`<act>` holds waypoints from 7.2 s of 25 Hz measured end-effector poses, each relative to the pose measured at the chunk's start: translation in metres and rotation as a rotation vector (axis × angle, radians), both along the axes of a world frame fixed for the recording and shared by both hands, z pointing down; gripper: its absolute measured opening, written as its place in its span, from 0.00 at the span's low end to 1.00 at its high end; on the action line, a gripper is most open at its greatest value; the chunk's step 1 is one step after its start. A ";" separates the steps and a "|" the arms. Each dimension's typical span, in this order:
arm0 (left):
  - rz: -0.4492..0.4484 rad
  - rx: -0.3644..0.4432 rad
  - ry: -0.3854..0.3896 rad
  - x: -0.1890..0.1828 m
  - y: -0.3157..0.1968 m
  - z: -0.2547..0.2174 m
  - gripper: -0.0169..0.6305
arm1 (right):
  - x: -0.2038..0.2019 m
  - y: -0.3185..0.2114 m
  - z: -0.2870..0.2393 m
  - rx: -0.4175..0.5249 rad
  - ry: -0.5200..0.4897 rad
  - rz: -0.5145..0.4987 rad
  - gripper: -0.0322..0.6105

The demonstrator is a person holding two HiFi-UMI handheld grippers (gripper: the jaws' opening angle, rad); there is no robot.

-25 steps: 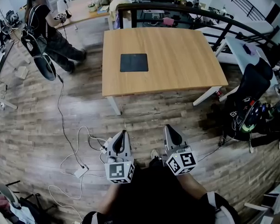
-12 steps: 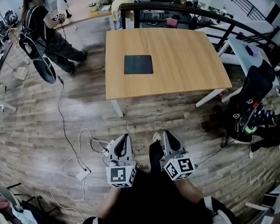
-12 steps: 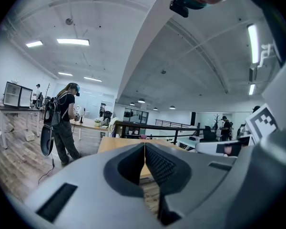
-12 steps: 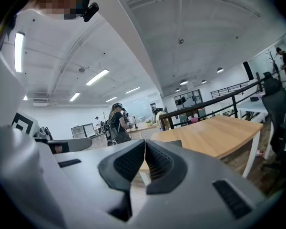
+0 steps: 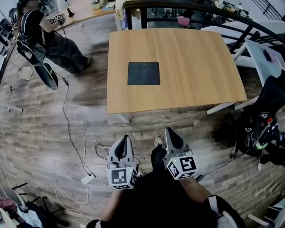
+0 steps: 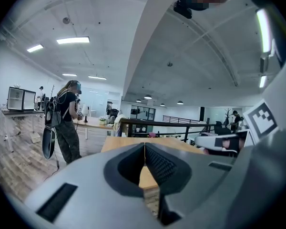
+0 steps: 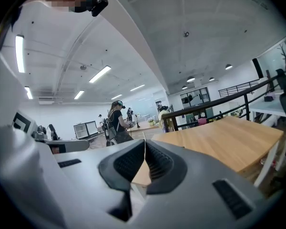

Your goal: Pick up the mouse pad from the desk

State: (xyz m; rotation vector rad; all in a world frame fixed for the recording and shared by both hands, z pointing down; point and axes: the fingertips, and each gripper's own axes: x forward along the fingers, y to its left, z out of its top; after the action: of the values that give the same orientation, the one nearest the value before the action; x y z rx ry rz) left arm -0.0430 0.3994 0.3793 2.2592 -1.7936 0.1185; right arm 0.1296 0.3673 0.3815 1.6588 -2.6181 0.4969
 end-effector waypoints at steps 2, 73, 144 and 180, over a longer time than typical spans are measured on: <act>-0.024 -0.011 0.001 0.006 -0.028 0.003 0.06 | 0.005 -0.030 0.005 -0.009 -0.004 -0.023 0.10; 0.066 -0.554 -0.003 -0.046 -0.480 0.268 0.27 | -0.002 -0.465 0.271 -0.558 0.174 0.060 0.22; 0.179 -0.840 0.021 -0.021 -0.471 0.364 0.42 | -0.040 -0.445 0.370 -0.817 0.280 -0.094 0.35; 0.011 -0.747 0.057 -0.059 -0.463 0.339 0.09 | -0.047 -0.437 0.340 -0.784 0.250 -0.160 0.22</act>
State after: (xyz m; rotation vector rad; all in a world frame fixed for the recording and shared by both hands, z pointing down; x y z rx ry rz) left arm -0.1024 -0.0640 0.7184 1.7072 -1.3819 0.6067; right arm 0.0829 -0.0692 0.7217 1.1501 -1.9557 1.0478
